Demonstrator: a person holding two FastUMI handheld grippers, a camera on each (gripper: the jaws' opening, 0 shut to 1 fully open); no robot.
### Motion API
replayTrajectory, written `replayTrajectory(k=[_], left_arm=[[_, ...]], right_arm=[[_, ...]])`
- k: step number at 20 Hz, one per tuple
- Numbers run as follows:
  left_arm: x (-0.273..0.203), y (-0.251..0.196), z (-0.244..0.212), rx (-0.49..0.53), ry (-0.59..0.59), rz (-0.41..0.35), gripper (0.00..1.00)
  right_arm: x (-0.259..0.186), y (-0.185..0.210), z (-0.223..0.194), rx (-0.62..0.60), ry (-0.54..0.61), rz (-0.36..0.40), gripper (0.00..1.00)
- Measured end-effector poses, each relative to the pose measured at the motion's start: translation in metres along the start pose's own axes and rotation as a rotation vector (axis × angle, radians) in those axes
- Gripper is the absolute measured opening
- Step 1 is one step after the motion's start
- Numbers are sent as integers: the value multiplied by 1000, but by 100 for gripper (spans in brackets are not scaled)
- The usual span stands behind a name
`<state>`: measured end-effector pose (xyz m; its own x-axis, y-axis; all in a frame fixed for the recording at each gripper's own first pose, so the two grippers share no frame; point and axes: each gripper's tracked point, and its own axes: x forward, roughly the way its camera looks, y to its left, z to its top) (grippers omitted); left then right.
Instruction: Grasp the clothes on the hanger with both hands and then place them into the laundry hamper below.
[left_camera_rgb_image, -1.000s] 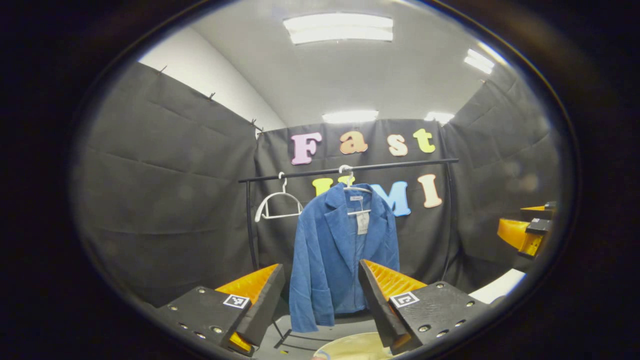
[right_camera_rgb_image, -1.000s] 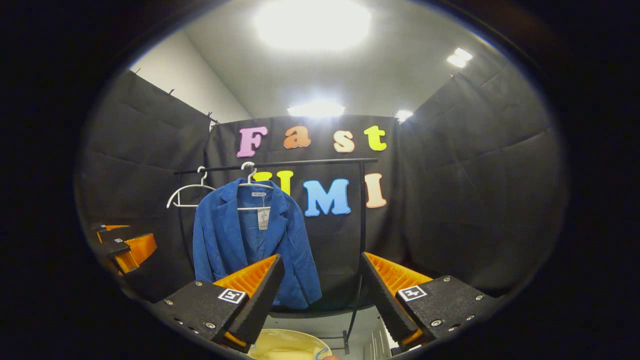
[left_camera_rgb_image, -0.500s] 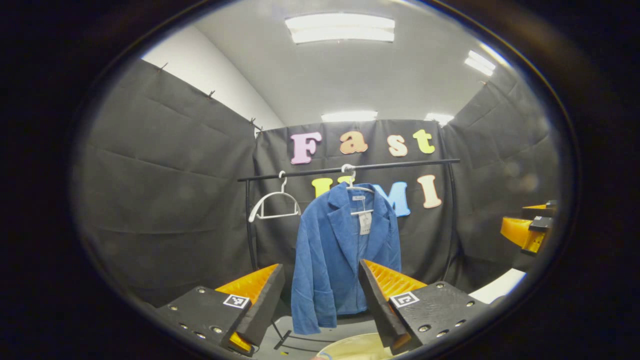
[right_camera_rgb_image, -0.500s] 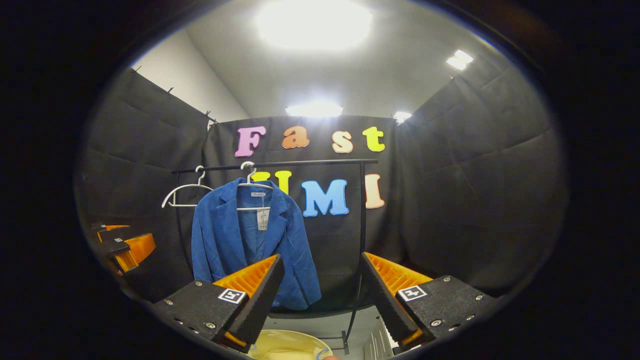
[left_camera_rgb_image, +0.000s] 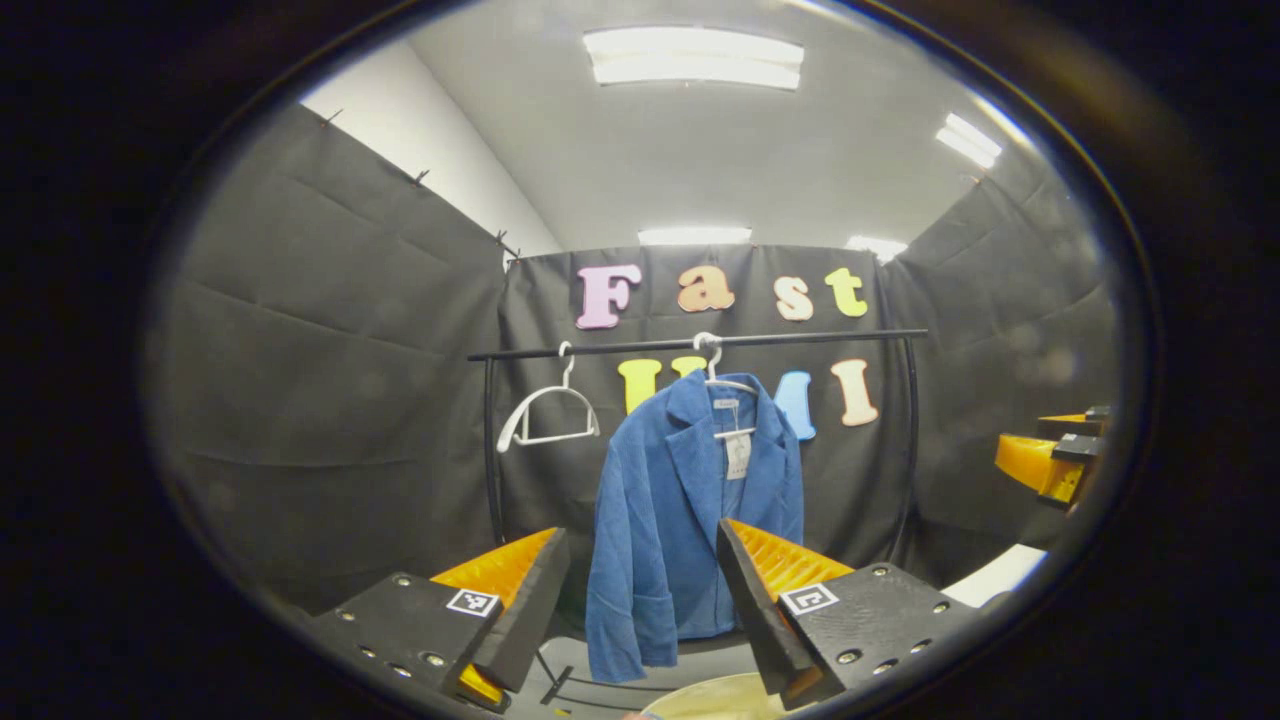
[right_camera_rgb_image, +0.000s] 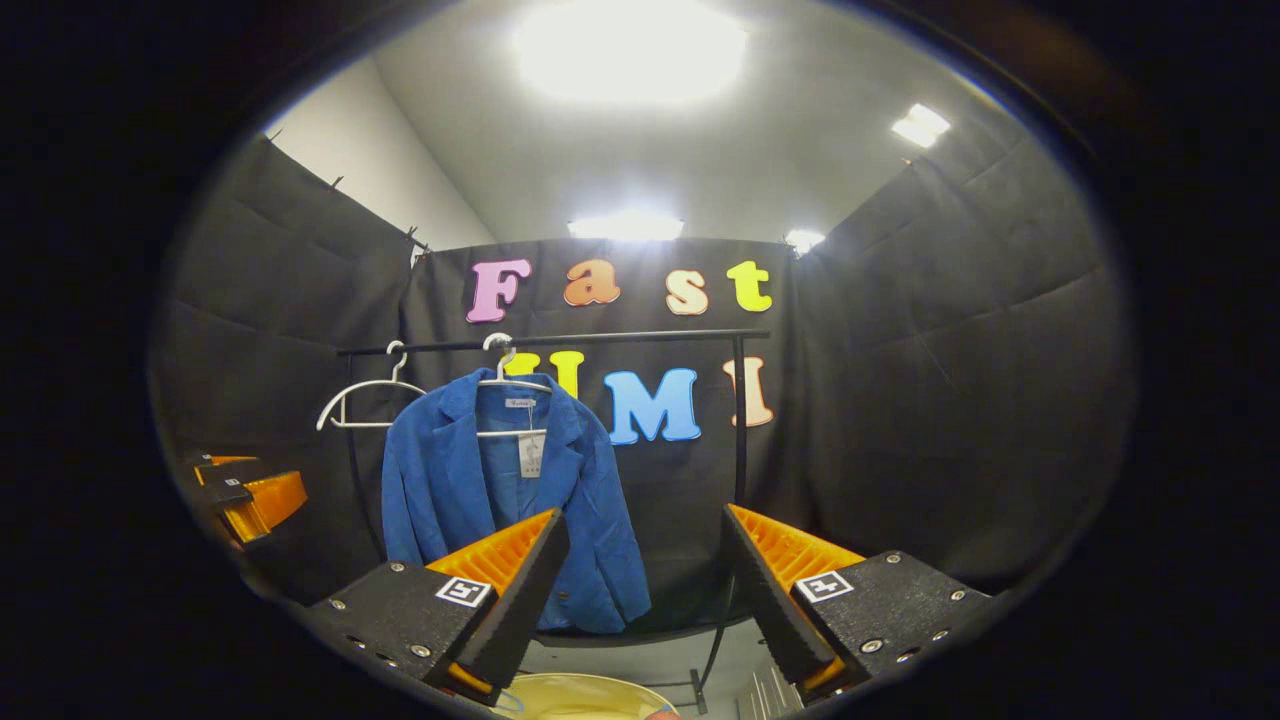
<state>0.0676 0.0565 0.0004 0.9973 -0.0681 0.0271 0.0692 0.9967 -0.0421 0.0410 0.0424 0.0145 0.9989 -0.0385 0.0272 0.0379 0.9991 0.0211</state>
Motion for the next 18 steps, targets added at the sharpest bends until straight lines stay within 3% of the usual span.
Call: replayTrajectory(k=[8,18], left_arm=[[50,-6,24,14,-16,-5,86],[150,-39,18,32,16,67,85]], right_arm=[[55,13,11,-10,23,50,94],[189,25,28,36,35,178,94]])
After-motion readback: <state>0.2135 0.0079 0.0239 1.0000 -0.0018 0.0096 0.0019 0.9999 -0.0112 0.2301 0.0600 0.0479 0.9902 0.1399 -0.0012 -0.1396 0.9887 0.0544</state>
